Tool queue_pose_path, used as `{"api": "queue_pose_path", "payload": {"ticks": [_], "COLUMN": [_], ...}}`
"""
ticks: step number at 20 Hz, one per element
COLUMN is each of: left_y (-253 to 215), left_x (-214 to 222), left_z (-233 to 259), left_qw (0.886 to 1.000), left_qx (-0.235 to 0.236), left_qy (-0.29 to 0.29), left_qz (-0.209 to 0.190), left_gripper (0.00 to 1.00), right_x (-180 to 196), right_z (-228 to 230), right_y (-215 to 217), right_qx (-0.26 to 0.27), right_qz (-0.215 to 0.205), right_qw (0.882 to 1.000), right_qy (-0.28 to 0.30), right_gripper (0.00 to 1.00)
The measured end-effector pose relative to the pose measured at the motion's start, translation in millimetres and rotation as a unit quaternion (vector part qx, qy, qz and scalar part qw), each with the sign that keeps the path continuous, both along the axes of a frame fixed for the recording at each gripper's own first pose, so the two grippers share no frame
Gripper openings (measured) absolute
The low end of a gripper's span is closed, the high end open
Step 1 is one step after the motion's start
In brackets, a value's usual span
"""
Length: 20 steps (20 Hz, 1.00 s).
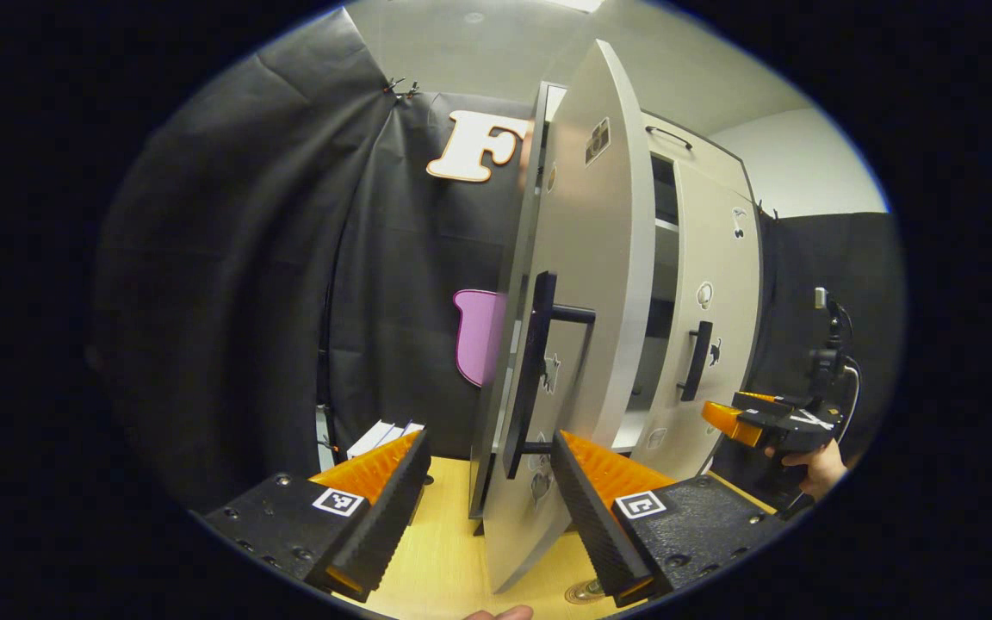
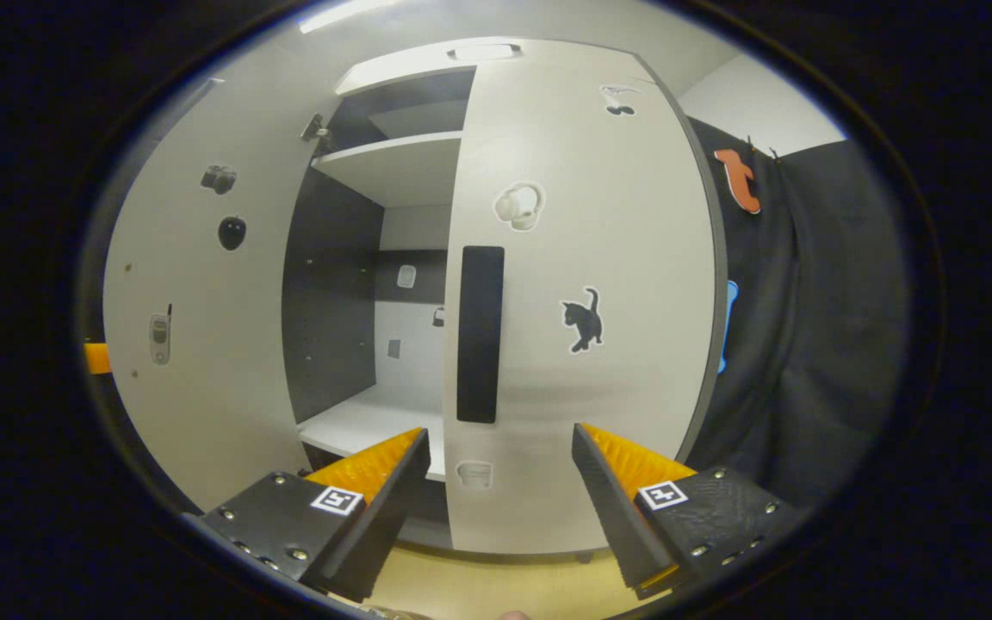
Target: Grasp the bottle in the cabinet with the left hand and place it on the coaster, then close the right door with the right hand and the left door with the left hand.
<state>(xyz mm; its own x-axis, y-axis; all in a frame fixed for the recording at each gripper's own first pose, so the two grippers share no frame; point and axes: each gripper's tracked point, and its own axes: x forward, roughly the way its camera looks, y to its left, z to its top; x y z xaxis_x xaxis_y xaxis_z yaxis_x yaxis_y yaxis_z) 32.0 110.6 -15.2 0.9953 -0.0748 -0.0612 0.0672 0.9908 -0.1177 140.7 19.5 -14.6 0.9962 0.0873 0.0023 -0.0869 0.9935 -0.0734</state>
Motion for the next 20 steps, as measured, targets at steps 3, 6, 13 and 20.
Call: {"api": "queue_pose_path", "payload": {"ticks": [3,6,13,20], "left_y": [-20.4,-46.2,-82.6,-125.1], "left_x": [2.2,6.3,26.9,48.9], "left_z": [-1.6,-0.9,-9.5,-11.4], "left_qw": [1.000,0.999,0.999,0.998], "left_qx": [-0.002,0.004,0.033,-0.001], "left_qy": [0.003,0.003,0.008,0.010], "left_qz": [-0.015,-0.034,-0.042,-0.066], "left_gripper": [0.90,0.91,0.91,0.91], "right_x": [-9.6,-19.8,-43.0,-56.7], "right_z": [-12.0,-21.9,-23.1,-7.3], "right_y": [-8.1,-17.7,-44.6,-69.1], "right_qx": [0.002,0.006,0.013,0.020], "right_qz": [0.000,-0.001,-0.008,-0.018], "right_qw": [1.000,1.000,0.999,0.999], "right_qy": [0.013,0.025,0.032,0.021], "right_gripper": [1.00,0.98,1.00,1.00]}}
